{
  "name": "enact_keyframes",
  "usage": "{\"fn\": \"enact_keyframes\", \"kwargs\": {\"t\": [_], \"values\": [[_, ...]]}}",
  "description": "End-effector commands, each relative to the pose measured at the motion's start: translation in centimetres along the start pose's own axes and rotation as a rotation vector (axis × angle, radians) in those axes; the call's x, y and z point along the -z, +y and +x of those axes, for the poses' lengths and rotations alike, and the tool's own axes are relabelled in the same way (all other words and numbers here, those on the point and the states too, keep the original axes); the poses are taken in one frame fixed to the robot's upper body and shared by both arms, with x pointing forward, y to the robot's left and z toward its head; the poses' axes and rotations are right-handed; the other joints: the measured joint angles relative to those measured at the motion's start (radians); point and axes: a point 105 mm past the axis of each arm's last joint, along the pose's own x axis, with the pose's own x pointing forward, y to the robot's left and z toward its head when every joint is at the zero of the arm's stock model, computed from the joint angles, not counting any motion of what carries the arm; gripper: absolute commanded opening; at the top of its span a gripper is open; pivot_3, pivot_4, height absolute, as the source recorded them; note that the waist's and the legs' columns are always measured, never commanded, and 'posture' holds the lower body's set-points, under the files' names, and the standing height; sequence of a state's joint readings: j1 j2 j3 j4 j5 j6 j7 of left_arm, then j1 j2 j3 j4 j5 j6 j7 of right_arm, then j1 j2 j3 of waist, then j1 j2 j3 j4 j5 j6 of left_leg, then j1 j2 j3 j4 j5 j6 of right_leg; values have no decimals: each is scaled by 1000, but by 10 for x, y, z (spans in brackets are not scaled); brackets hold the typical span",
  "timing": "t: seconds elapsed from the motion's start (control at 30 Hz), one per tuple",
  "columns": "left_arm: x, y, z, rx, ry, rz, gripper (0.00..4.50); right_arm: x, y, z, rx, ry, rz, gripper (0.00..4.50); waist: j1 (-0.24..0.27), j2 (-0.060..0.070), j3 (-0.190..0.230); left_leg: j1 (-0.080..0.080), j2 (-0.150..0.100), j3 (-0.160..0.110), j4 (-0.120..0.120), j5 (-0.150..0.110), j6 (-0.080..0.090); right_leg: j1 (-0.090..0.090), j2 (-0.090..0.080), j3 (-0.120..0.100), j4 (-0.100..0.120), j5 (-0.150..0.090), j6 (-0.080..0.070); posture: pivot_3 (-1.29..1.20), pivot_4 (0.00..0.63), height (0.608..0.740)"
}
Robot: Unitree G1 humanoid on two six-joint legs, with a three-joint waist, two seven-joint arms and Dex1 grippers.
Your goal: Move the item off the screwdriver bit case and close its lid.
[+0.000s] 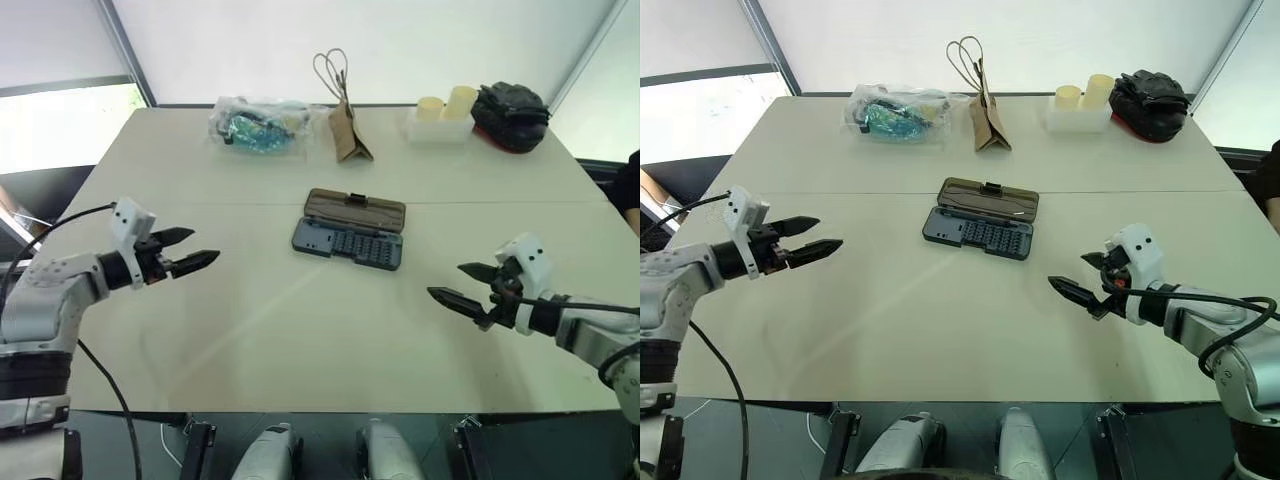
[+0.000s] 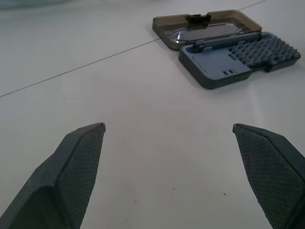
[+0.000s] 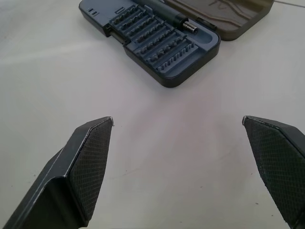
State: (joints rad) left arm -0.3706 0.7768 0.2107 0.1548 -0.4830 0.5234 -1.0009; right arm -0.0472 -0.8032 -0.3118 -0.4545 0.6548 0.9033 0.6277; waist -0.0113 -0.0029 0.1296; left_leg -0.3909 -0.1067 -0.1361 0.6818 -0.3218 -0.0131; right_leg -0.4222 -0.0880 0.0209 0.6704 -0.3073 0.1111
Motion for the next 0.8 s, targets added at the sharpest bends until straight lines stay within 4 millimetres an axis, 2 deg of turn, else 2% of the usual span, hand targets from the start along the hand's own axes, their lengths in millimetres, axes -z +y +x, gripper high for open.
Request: {"fn": "enact_keyframes", "kwargs": {"t": [0.03, 0.5, 0.63, 0.73, 0.8], "values": [[-12, 1, -1, 0, -34, 42, 4473, -10, 0, 0, 12, -44, -29, 4500, -1, 0, 0, 0, 0, 0, 0, 0, 0, 0, 0, 0, 0, 0, 0, 0, 150, 740], [-11, 0, 2, 14, -23, 61, 4473, -8, 0, 3, 15, -46, -28, 4500, 0, 0, 0, 0, 0, 0, 0, 0, 0, 0, 0, 0, 0, 0, 0, 0, 150, 740], [-14, -2, 7, 40, -16, 87, 4473, -18, -7, 8, 52, -87, -27, 4500, -2, 0, 0, 0, 0, 0, 0, 0, 0, 0, 0, 0, 0, 0, 0, 0, 150, 740], [-27, -15, 23, 152, -3, 175, 4473, -47, -34, 33, 193, -173, -35, 4500, -4, 0, 0, 0, 0, 0, 2, 0, 0, 0, 0, 0, 1, 0, 0, 0, 150, 740], [-35, -35, 35, 311, 35, 266, 4473, -71, -53, 70, 278, -201, -20, 4500, -11, -1, 0, 0, 0, 1, 2, 1, -1, -1, 0, 0, 1, 0, 0, 0, 150, 740]]}}
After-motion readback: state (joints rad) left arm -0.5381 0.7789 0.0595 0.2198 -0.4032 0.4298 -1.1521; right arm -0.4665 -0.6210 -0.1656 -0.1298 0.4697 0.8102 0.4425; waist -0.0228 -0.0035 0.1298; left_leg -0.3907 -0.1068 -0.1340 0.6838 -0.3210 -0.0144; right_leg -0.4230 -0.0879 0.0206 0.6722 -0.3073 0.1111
